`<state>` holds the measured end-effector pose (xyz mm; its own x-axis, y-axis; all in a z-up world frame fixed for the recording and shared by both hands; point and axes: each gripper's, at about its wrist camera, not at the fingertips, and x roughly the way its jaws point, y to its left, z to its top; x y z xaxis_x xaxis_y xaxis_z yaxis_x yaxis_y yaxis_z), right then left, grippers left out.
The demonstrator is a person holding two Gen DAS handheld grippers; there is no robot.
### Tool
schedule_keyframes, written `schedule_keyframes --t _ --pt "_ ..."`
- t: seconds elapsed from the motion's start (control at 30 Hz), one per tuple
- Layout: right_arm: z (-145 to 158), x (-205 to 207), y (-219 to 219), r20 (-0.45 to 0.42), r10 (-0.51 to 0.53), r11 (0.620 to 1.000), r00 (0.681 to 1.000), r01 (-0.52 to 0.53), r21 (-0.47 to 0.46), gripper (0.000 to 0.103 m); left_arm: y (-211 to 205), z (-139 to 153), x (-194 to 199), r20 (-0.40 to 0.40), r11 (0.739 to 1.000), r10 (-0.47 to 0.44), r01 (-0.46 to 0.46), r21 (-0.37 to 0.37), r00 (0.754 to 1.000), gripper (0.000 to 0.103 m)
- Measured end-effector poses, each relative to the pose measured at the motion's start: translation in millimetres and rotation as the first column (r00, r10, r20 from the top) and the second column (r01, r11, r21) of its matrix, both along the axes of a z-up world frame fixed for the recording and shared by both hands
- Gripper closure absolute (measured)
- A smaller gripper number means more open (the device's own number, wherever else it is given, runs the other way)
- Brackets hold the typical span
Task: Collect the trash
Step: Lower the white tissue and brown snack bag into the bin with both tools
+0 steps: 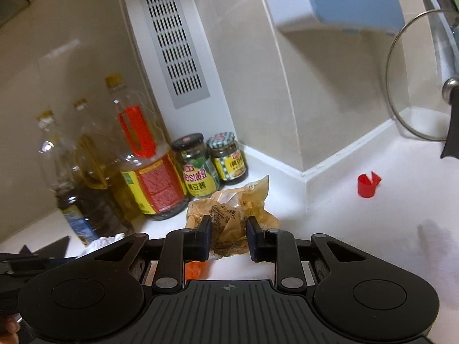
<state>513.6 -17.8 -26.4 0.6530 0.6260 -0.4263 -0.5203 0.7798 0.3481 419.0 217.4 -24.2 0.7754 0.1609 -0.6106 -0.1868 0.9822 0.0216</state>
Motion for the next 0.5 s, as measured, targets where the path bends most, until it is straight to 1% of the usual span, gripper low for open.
schedule_keyframes --t 0.3,0.5 --pt "20 -59 -53 0.000 0.019 0.999 1.000 -0.019 0.041 0.077 -40 15 -52 0.028 0.999 -0.016 0.017 -0.027 0.999 0.090" --pt "23 -104 -86 -0.018 0.045 0.998 0.999 -0.045 0.037 0.077 -70 19 -92 0.035 0.998 -0.037 0.038 -0.044 0.999 0.090"
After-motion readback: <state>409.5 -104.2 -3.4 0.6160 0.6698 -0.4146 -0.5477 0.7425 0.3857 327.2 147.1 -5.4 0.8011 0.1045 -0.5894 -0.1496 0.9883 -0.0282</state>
